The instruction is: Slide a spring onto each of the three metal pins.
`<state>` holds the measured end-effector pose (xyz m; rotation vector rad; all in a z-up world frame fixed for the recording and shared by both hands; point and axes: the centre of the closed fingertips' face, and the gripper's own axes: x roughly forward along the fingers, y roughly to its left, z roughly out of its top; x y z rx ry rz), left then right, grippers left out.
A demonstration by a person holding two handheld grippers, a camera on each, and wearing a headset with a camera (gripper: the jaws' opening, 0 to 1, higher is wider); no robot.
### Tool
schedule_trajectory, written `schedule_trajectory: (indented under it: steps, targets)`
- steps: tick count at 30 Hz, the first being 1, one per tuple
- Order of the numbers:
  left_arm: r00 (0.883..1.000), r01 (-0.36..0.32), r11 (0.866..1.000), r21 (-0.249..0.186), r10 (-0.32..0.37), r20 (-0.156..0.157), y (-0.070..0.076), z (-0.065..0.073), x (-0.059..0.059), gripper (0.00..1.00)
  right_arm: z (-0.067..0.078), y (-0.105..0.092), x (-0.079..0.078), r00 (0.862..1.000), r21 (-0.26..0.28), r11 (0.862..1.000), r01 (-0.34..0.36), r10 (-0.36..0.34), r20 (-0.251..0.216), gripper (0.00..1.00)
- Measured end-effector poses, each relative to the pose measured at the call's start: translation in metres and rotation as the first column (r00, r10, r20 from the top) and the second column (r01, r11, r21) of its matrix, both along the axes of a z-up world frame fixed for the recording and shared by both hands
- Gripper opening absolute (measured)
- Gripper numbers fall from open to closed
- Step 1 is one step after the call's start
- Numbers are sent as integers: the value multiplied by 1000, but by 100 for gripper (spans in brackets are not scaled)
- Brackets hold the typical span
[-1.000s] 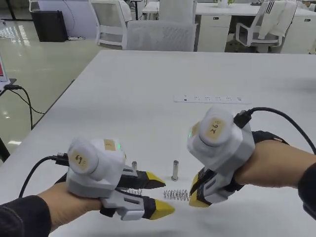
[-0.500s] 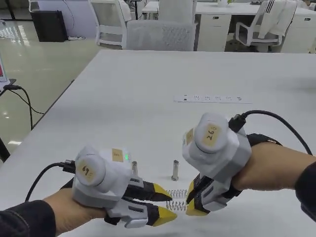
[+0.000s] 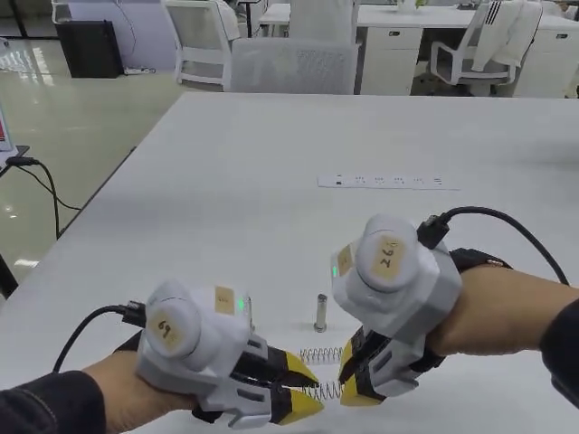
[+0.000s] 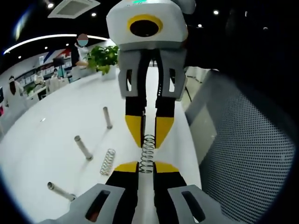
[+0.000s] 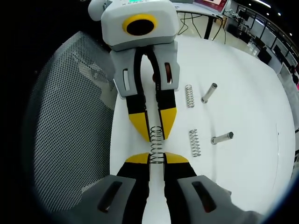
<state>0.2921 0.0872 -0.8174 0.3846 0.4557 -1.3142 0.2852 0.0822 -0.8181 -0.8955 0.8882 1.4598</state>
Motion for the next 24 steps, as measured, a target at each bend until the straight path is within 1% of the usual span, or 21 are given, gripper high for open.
schedule_trajectory:
  steps: [4,6,9,11,14,17,21,24]
  targets:
    - [1000,10,1000,10,-10,12,0,-1,-1,3,1,1,-1,1000,12,1000,4,-4,-8,8]
    - [1000,18,1000,14,-18,24,0,-1,-2,3,1,1,-1,1000,16,1000,7,-7,-8,8]
    - [999,21,1000,15,-21,27,-1,0,-2,2,0,0,-1,1000,18,1000,16,-16,-13,8]
    - [999,28,1000,13,-28,23,-1,0,-4,2,-1,-1,-3,999,20,1000,22,-21,-24,8]
    - [999,35,999,17,-35,32,-1,-1,-4,2,0,-1,-3,999,33,999,37,-36,-28,8]
    - [999,31,999,12,-32,33,-1,0,-3,2,-1,-1,-2,999,40,998,44,-43,-27,9]
    - [999,28,1000,0,-28,36,-1,3,-3,2,-3,-2,-2,998,41,998,56,-54,-31,13]
    - [999,24,1000,-13,-23,36,-2,5,-2,2,-5,-3,-2,998,39,998,59,-57,-35,12]
